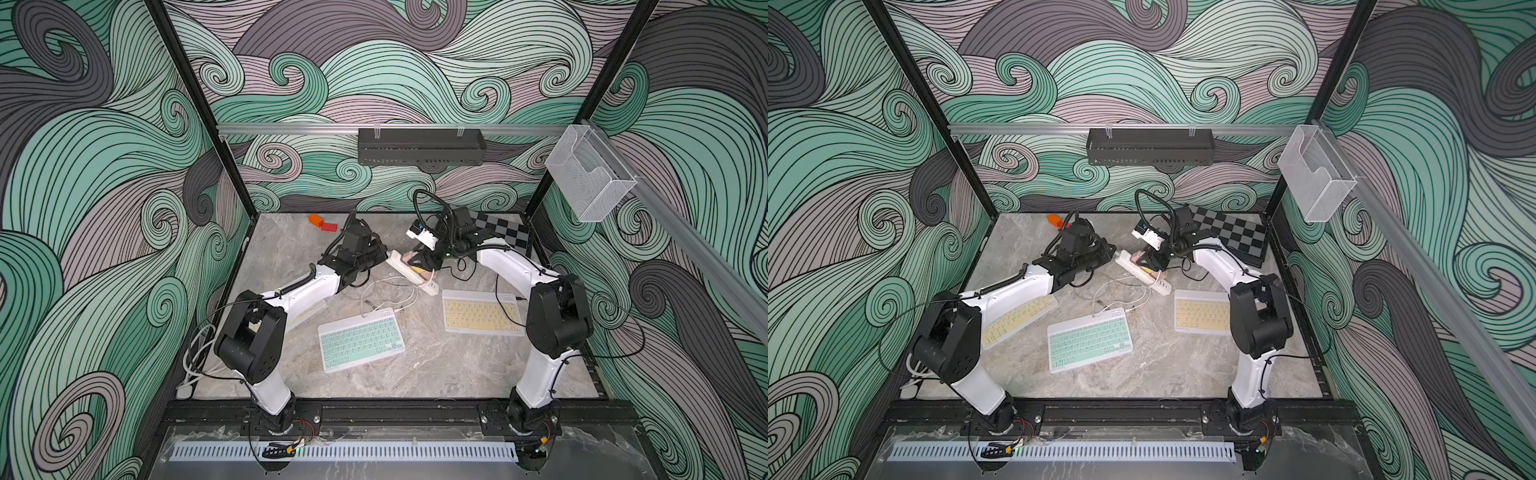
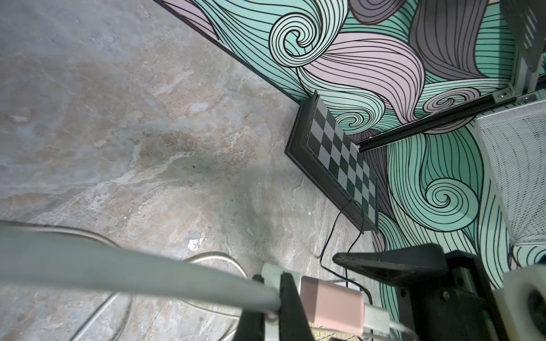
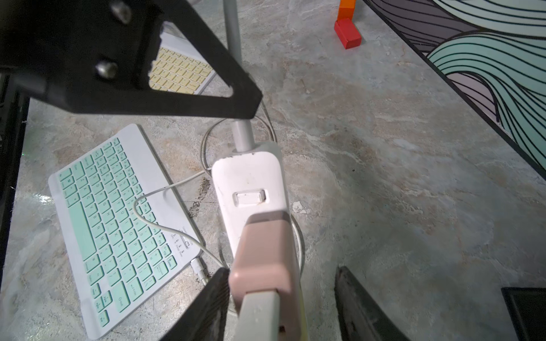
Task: Unplug the wireless keyboard
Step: Remove the plug from the socket.
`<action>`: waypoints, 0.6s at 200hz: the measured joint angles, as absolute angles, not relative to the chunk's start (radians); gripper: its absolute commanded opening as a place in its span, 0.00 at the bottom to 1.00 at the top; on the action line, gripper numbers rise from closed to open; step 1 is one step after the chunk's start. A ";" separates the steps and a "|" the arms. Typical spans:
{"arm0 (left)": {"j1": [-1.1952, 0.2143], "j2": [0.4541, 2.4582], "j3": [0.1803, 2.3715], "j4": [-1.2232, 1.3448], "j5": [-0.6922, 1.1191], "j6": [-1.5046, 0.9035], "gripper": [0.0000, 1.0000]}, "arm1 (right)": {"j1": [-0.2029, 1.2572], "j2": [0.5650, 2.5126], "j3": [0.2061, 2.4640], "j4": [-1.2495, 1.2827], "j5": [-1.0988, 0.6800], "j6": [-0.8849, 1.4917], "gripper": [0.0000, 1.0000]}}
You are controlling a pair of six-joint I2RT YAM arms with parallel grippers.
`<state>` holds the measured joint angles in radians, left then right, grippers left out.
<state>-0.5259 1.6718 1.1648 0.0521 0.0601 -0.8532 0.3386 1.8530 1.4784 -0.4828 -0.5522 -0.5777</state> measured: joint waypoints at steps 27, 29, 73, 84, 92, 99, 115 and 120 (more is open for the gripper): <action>-0.526 1.672 1.165 0.052 0.062 -0.849 0.00 | 0.348 1.853 1.480 -0.492 -0.559 -0.577 0.31; -0.526 1.672 1.165 0.052 0.061 -0.848 0.00 | 0.348 1.853 1.480 -0.492 -0.558 -0.578 0.30; -0.525 1.672 1.165 0.068 0.087 -0.844 0.51 | 0.350 1.853 1.480 -0.511 -0.570 -0.581 0.00; -0.525 1.672 1.163 0.091 0.106 -0.842 0.57 | 0.350 1.853 1.480 -0.516 -0.571 -0.580 0.00; -0.525 1.671 1.157 0.106 0.115 -0.842 0.60 | 0.350 1.853 1.480 -0.517 -0.570 -0.579 0.00; -0.525 1.671 1.147 0.123 0.126 -0.843 0.62 | 0.350 1.853 1.480 -0.517 -0.570 -0.576 0.00; -0.525 1.671 1.119 0.147 0.144 -0.847 0.63 | 0.350 1.853 1.480 -0.519 -0.569 -0.572 0.00; -0.525 1.671 1.110 0.149 0.147 -0.848 0.63 | 0.350 1.853 1.480 -0.519 -0.568 -0.569 0.00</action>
<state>-0.5251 1.6714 1.1103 0.1486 0.1474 -0.8478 0.3504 1.8530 1.4799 -0.5186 -0.5682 -0.5690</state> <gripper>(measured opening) 0.632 0.286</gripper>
